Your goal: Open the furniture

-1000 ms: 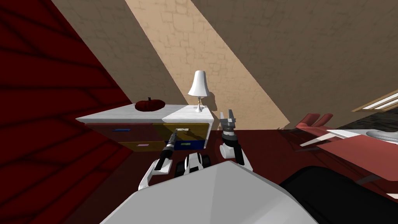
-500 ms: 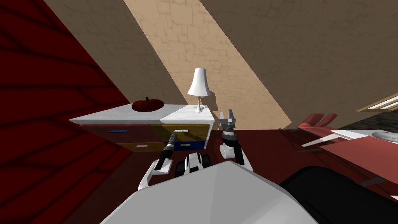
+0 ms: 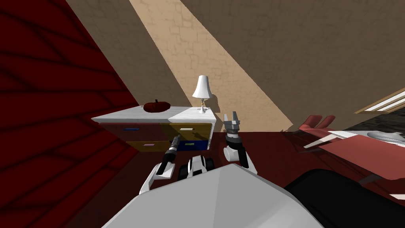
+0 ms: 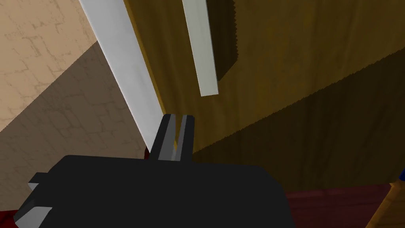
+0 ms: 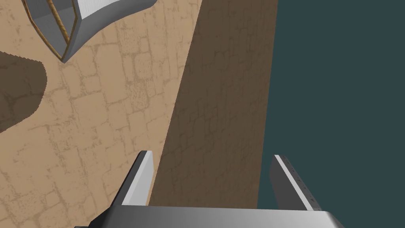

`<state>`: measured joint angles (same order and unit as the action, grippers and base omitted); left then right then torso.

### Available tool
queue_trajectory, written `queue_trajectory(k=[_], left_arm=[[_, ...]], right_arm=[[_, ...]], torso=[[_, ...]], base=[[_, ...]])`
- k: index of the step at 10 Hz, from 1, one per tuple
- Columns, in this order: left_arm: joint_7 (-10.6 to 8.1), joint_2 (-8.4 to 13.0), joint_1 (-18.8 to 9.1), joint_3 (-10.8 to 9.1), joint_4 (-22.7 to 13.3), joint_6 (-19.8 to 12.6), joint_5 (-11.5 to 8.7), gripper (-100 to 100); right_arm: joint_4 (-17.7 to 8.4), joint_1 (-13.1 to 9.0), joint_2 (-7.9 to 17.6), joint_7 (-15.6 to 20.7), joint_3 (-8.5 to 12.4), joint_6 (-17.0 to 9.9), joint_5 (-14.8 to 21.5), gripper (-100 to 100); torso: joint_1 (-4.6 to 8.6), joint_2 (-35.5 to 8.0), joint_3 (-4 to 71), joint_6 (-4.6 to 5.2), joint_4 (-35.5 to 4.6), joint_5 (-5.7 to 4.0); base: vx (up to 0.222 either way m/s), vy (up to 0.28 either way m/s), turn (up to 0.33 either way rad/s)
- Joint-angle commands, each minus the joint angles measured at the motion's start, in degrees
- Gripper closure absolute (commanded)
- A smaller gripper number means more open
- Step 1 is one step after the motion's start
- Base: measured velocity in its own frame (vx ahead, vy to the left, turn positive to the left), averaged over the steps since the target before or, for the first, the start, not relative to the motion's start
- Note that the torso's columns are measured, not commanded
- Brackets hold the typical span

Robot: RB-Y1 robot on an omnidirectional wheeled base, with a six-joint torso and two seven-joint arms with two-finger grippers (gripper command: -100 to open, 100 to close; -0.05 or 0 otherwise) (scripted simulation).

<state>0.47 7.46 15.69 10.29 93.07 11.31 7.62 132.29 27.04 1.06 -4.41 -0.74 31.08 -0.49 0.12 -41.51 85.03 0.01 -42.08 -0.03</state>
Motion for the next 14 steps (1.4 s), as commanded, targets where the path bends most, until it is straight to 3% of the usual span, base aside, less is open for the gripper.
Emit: queue_trajectory(k=[1,5,6,11,12,14], left_arm=[[0.12,-0.3,-0.8,-0.39,-1.1,0.4,-0.1,-100],[0.2,-0.5,-1.4,-0.66,-1.8,0.6,-0.1,-100],[0.2,-0.5,-1.4,-0.65,-1.8,0.6,-0.1,100],[-0.05,0.1,0.3,0.16,0.4,-0.1,0.0,100],[0.04,-0.1,-0.4,-0.17,-0.5,0.2,0.0,-100],[0.09,-0.3,-0.7,-0.34,-1.0,0.4,-0.1,-100]], right_arm=[[0.0,0.0,0.0,0.0,0.0,0.0,0.0,0],[0.0,0.0,0.0,0.0,0.0,0.0,0.0,0],[0.0,0.0,0.0,0.0,0.0,0.0,0.0,0],[0.0,0.0,0.0,0.0,0.0,0.0,0.0,0],[0.0,0.0,0.0,0.0,0.0,0.0,0.0,0],[0.0,0.0,0.0,0.0,0.0,0.0,0.0,0]], torso=[[-0.07,0.0,0.0,-0.01,0.0,0.01],[-0.16,-1.2,-0.7,-0.01,-0.3,0.04],[-0.17,-1.2,-0.7,0.0,-0.3,0.04],[-0.25,-0.8,-0.5,-0.01,-0.2,0.05],[-0.18,-0.4,-0.3,0.0,-0.1,0.06],[0.04,-0.1,0.0,-0.01,0.0,-0.01]], base=[[0.159,-0.029,-0.013],[0.116,-0.016,-0.009],[0.01,-0.001,0.0],[-0.15,0.016,0.017],[0.034,0.017,-0.023],[0.135,-0.019,-0.011]])
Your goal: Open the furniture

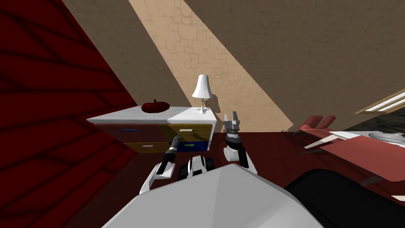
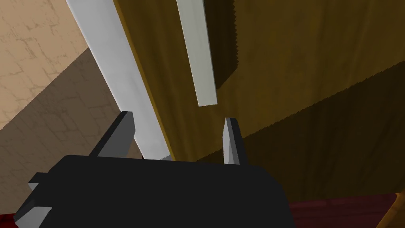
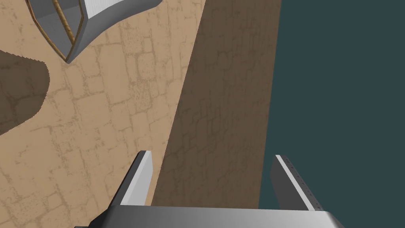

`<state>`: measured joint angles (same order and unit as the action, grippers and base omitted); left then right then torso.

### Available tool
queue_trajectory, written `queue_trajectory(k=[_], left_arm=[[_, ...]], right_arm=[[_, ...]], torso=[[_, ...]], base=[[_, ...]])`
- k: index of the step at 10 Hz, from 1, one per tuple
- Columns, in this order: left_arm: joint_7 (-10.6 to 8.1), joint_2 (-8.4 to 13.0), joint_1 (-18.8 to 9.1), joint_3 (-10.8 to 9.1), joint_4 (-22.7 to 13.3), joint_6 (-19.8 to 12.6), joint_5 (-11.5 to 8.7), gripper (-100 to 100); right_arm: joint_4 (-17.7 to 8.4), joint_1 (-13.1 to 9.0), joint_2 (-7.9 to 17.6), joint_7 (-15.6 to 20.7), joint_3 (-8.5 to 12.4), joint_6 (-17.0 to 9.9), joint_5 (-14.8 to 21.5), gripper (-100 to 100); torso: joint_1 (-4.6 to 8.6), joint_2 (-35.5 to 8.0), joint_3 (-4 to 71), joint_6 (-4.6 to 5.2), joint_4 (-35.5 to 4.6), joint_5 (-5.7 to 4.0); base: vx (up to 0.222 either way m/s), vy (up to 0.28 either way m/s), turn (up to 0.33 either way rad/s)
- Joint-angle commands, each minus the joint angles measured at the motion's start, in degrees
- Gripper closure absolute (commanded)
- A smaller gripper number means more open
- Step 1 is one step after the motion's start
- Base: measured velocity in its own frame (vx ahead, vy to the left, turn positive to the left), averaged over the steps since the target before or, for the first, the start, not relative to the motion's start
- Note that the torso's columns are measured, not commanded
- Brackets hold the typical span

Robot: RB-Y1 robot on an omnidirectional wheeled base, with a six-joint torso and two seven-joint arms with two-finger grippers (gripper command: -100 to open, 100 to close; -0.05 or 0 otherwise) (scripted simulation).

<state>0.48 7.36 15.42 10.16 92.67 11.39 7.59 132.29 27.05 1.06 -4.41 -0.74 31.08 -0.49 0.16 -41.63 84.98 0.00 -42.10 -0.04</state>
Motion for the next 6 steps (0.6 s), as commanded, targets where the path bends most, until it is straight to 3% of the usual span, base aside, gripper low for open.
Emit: queue_trajectory(k=[1,2,4,5,6], left_arm=[[0.13,-0.3,-0.8,-0.4,-1.2,0.5,-0.1,-100],[0.19,-0.4,-1.3,-0.62,-1.7,0.7,-0.1,-100],[0.17,-0.4,-1.2,-0.53,-1.5,0.6,-0.1,-100],[0.16,-0.4,-1.2,-0.52,-1.5,0.6,-0.1,100],[0.02,-0.1,-0.3,-0.1,-0.3,0.2,0.0,100]], right_arm=[[0.0,0.0,0.0,0.0,0.0,0.0,0.0,0],[0.0,0.0,0.0,0.0,0.0,0.0,0.0,0],[0.0,0.0,0.0,0.0,0.0,0.0,0.0,0],[0.0,0.0,0.0,0.0,0.0,0.0,0.0,0],[0.0,0.0,0.0,0.0,0.0,0.0,0.0,0]], torso=[[-0.08,-0.3,-0.2,0.0,-0.1,0.01],[-0.13,-0.5,-0.3,0.0,-0.1,0.03],[-0.18,-1.0,-0.6,0.0,-0.3,0.04],[-0.25,-1.1,-0.7,0.0,-0.3,0.06],[-0.23,-1.0,-0.6,0.0,-0.3,0.06]], base=[[0.185,-0.017,-0.016],[0.202,-0.048,-0.019],[0.058,-0.016,0.001],[0.012,-0.003,0.0],[-0.11,0.011,0.03]])
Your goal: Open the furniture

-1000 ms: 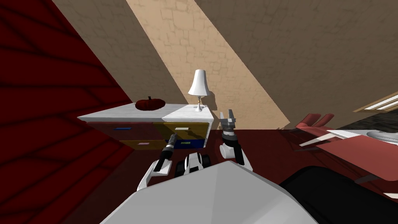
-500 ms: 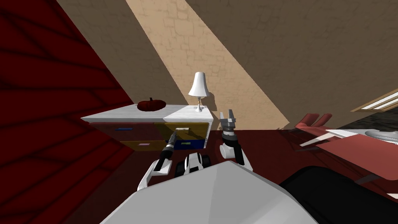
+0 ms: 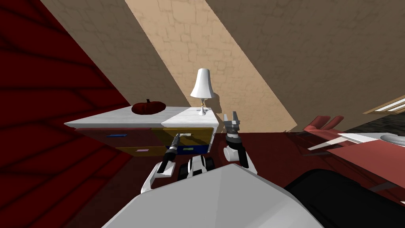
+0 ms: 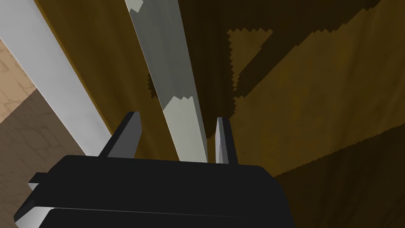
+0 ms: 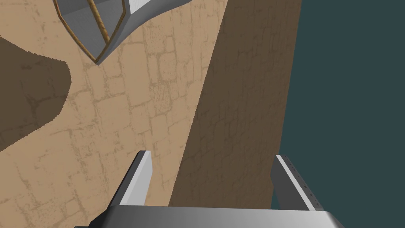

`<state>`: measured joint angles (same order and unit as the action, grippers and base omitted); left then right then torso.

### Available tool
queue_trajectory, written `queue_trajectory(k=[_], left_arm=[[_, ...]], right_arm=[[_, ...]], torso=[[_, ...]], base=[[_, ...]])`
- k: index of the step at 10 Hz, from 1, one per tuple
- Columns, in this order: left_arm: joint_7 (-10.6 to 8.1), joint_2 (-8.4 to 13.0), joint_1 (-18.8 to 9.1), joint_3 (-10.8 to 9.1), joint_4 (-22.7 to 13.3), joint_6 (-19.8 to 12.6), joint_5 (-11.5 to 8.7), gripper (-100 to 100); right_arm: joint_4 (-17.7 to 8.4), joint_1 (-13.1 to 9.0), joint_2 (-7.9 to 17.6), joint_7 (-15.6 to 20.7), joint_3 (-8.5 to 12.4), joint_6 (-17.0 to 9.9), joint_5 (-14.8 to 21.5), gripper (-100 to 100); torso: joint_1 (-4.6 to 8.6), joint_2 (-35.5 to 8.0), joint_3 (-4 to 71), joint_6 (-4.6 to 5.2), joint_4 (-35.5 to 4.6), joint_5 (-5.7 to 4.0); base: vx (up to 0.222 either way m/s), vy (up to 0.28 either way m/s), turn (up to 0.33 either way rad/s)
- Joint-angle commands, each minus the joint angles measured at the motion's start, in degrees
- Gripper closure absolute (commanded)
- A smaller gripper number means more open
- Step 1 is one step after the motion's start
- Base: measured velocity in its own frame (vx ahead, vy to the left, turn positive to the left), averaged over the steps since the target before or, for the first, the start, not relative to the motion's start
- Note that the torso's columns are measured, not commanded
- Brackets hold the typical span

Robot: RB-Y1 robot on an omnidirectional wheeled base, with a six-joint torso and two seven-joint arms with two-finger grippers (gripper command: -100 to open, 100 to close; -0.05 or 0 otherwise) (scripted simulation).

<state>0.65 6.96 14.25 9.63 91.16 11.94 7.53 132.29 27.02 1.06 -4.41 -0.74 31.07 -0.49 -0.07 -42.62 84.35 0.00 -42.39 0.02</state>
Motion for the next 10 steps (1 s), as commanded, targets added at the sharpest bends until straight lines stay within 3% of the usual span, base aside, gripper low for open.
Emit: queue_trajectory(k=[1,4,5,7,8,10], left_arm=[[-0.18,0.4,1.1,0.52,1.5,-0.5,0.1,100],[-0.3,0.7,1.9,0.83,2.0,-1.0,0.1,100],[-0.32,0.9,-0.7,-0.69,-1.1,0.6,-0.2,100],[-0.32,0.9,-3.2,-0.69,-4.8,0.6,-0.2,100],[-0.3,1.1,-5.4,-2.26,-6.5,2.3,-0.5,100],[-0.3,1.1,-8.3,-2.26,-9.8,2.3,-0.5,100]], right_arm=[[0.0,0.0,0.0,0.0,0.0,0.0,0.0,0],[0.0,0.0,0.0,0.0,0.0,0.0,0.0,0],[0.0,0.0,0.0,0.0,0.0,0.0,0.0,0],[0.0,0.0,0.0,0.0,0.0,0.0,0.0,0],[0.0,0.0,0.0,0.0,0.0,0.0,0.0,0],[0.0,0.0,0.0,0.0,0.0,0.0,0.0,0]], torso=[[0.09,-0.3,-0.1,-0.02,-0.2,-0.1],[0.25,-0.1,0.0,-0.03,-0.2,-0.17],[0.29,0.4,0.2,0.02,-0.1,-0.18],[0.17,0.2,0.2,0.01,-0.1,-0.14],[0.06,0.5,0.3,0.03,0.1,-0.06],[-0.06,0.2,0.2,-0.14,0.0,-0.08]], base=[[-0.188,0.033,0.02],[-0.148,0.016,0.014],[-0.146,-0.019,-0.058],[-0.105,0.01,-0.009],[-0.122,0.015,-0.082],[-0.097,0.007,-0.005]])
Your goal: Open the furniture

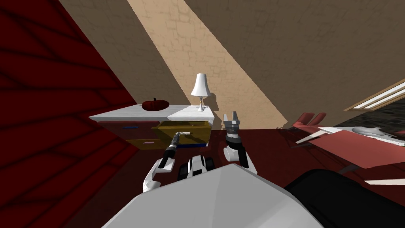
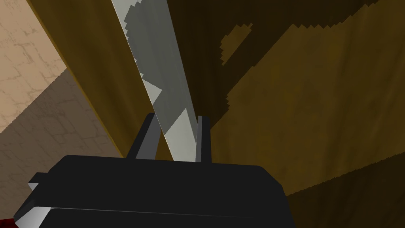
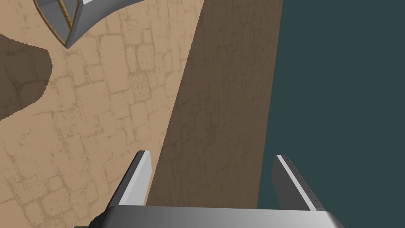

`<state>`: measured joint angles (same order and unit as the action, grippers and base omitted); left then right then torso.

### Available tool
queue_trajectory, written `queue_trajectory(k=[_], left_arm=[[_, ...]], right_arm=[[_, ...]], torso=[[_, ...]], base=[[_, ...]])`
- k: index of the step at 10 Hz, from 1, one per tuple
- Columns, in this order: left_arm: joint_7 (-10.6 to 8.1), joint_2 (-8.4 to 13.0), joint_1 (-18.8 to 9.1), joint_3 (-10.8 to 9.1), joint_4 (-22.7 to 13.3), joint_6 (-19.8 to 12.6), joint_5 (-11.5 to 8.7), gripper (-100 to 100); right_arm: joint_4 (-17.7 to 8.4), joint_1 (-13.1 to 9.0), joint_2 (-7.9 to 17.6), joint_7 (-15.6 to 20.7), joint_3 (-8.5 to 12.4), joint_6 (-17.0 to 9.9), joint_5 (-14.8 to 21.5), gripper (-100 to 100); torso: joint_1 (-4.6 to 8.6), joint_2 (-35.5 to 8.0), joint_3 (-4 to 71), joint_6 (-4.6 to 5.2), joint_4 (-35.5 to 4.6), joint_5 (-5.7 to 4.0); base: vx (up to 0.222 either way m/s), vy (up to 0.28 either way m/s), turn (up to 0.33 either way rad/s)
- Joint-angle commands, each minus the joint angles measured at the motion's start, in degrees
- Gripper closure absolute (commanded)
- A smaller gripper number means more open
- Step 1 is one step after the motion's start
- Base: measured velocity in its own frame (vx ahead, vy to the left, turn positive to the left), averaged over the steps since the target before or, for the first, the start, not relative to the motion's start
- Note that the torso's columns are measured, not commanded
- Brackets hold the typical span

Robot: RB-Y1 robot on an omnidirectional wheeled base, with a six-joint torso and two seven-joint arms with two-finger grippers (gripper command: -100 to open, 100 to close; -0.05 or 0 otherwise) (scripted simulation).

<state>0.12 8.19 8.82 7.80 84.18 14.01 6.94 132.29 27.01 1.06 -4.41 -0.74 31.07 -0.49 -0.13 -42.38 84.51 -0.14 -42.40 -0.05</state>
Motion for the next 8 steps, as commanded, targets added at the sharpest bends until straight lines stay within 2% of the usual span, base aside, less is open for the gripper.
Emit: queue_trajectory(k=[1,2,3,5,6,7,8], left_arm=[[0.23,-0.1,-3.0,-0.43,-4.9,0.3,0.0,100],[0.25,0.1,-5.9,-2.0,-6.8,2.0,-0.3,100],[0.25,0.1,-7.7,-2.0,-8.5,2.0,-0.3,100],[0.25,0.1,-8.3,-2.0,-11.9,2.0,-0.3,100],[0.27,0.3,-11.9,-3.57,-14.4,3.8,-0.6,100],[0.27,0.3,-13.6,-3.57,-16.3,3.8,-0.6,100],[0.27,0.3,-13.6,-3.57,-18.2,3.8,-0.6,100]], right_arm=[[0.0,0.0,0.0,0.0,0.0,0.0,0.0,0],[0.0,0.0,0.0,0.0,0.0,0.0,0.0,0],[0.0,0.0,0.0,0.0,0.0,0.0,0.0,0],[0.0,0.0,0.0,0.0,0.0,0.0,0.0,0],[0.0,0.0,0.0,0.0,0.0,0.0,0.0,0],[0.0,0.0,0.0,0.0,0.0,0.0,0.0,0],[0.0,0.0,0.0,0.0,0.0,0.0,0.0,0]], torso=[[0.08,0.1,0.1,0.05,0.0,0.0],[0.09,0.4,0.2,0.08,0.3,0.05],[-0.1,0.2,0.1,-0.02,0.1,0.03],[-0.01,0.1,0.0,-0.06,0.2,0.06],[-0.04,0.5,0.2,0.02,0.4,0.13],[-0.14,0.3,0.2,0.0,0.3,0.11],[-0.08,0.1,0.1,-0.03,0.2,0.07]], base=[[-0.008,-0.002,0.01],[-0.096,0.024,-0.083],[-0.132,0.009,-0.041],[-0.043,-0.011,0.018],[-0.117,0.012,-0.066],[-0.129,0.005,-0.037],[-0.062,-0.004,0.003]])
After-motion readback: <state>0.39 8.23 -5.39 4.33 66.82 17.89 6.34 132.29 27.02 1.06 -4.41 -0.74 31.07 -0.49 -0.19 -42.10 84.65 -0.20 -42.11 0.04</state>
